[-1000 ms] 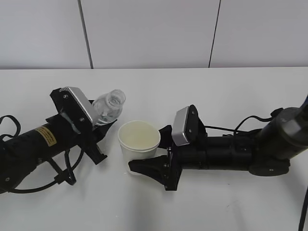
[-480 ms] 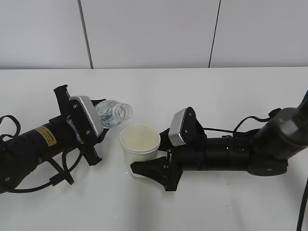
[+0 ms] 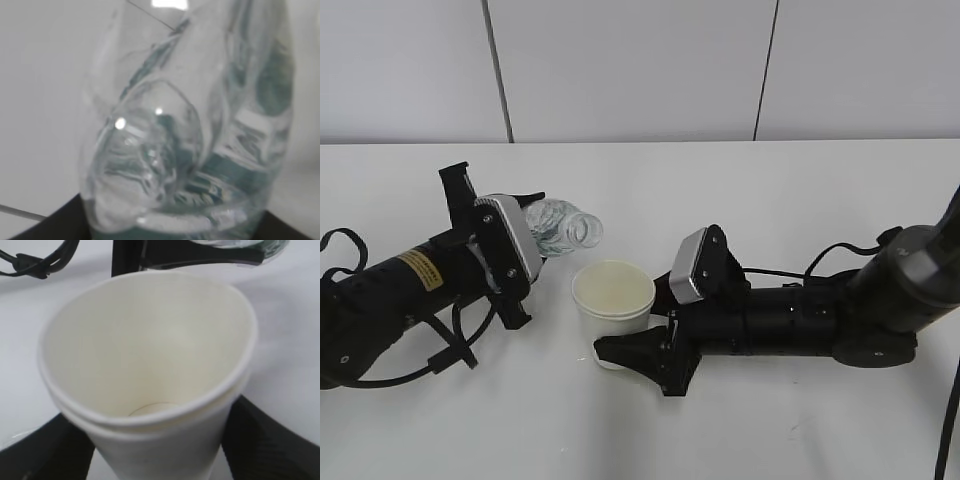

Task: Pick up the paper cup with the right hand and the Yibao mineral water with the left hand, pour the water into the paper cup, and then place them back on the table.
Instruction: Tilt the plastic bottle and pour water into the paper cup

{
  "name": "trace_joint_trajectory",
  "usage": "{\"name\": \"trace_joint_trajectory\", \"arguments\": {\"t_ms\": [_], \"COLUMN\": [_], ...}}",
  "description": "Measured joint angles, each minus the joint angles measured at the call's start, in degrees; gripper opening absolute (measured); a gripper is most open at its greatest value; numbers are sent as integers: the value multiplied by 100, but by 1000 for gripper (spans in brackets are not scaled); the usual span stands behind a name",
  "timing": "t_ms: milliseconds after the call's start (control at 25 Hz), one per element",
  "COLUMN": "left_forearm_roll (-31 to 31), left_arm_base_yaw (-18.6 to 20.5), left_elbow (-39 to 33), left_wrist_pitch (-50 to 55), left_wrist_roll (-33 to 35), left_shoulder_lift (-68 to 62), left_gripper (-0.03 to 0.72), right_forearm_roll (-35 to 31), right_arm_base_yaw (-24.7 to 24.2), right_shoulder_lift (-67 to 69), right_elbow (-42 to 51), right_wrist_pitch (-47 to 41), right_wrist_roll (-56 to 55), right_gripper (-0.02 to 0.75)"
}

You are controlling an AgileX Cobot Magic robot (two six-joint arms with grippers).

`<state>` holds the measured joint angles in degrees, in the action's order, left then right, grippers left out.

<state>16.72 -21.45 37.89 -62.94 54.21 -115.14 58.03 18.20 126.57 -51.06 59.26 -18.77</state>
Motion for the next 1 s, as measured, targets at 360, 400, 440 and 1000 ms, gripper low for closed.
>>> {"name": "trace_joint_trajectory", "arguments": {"t_ms": [360, 400, 440, 1000], "left_forearm_roll": [-6, -6, -6, -211], "left_arm_base_yaw": [0, 0, 0, 0], "left_elbow": [17, 17, 17, 17], "left_wrist_pitch": [-4, 1, 1, 1], "left_wrist_roll": [630, 691, 788, 1474], "left_shoulder_lift": [110, 110, 110, 110], "left_gripper": [338, 338, 338, 338], "right_forearm_roll": [-197, -197, -197, 116], "right_arm_base_yaw": [0, 0, 0, 0], "right_shoulder_lift": [0, 0, 0, 0], "right_elbow": [-78, -78, -78, -88], "right_wrist_pitch": [103, 103, 103, 131], "right_wrist_roll": [0, 0, 0, 0], "right_gripper": [561, 561, 561, 566]}}
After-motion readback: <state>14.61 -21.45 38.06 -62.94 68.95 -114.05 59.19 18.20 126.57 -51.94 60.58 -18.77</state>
